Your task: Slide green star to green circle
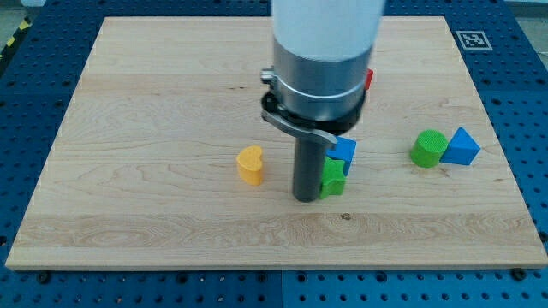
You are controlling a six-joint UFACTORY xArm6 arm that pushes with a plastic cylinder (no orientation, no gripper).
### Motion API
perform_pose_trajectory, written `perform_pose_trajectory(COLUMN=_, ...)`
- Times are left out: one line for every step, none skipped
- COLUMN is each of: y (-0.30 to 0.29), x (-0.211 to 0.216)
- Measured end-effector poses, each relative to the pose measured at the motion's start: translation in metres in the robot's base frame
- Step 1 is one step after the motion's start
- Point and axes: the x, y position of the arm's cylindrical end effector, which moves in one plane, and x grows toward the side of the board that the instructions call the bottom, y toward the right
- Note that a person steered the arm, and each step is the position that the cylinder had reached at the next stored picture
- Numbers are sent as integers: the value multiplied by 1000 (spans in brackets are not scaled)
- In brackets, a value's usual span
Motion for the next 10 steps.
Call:
perform_pose_trajectory(y=33, x=2)
perform_pose_trajectory(y=64, x=2)
perform_pose_trajectory(y=93, x=2)
perform_pose_trajectory(y=90, x=1)
perform_pose_trajectory(y=47, x=4)
perform_pose_trajectory(y=14, x=2)
perform_pose_trajectory(y=35, x=1)
perform_pose_trajectory(y=43, x=-6)
perform_pose_trajectory(y=49, x=-22)
perform_pose_trajectory(y=58, x=-29)
